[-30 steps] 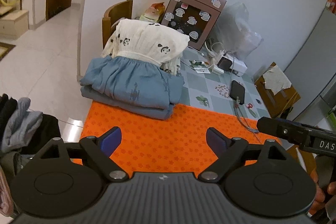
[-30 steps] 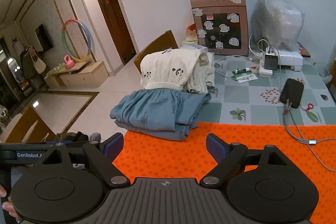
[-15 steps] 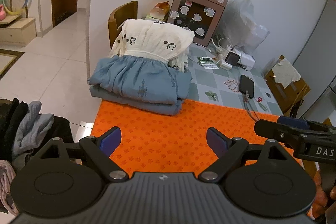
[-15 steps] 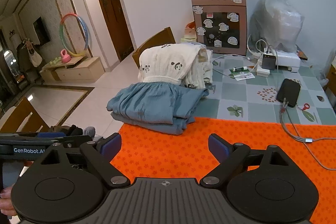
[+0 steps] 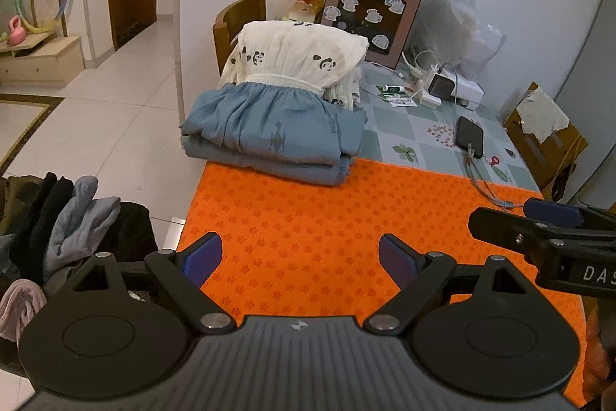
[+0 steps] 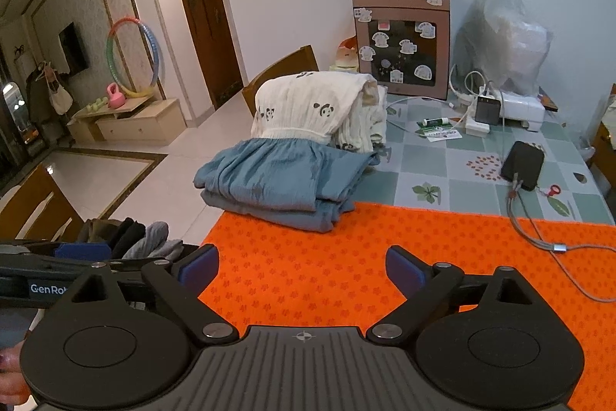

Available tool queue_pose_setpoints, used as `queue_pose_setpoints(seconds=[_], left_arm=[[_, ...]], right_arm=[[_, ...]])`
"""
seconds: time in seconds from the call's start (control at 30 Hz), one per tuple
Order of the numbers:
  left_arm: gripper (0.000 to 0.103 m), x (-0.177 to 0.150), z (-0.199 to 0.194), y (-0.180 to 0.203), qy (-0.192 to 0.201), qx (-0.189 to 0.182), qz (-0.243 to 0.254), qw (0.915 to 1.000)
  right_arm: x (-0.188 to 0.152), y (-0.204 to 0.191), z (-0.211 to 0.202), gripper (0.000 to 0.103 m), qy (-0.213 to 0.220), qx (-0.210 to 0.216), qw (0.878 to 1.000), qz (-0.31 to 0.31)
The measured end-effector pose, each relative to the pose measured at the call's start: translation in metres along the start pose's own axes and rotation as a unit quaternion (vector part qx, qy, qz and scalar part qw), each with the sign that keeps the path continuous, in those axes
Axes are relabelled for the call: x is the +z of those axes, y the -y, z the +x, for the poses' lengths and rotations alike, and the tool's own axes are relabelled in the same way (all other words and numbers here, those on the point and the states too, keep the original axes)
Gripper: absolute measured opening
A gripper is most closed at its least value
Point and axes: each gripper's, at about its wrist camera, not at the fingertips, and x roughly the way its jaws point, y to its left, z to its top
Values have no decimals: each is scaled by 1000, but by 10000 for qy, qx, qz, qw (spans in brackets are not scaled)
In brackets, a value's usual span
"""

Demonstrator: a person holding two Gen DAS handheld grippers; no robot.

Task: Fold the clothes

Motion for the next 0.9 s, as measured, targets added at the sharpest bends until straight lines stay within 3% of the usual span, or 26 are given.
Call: queue_pose_setpoints(seconds=[0.17,0.9], left_arm=[[100,-12,-7,4,83,111,59,9999],[101,-45,-17,13,50,176,187,9997]], right_arm=[[-11,-3,-5,95,32,-7,10000,3],[-47,-9,-22,97,87,-53,9999,-39]])
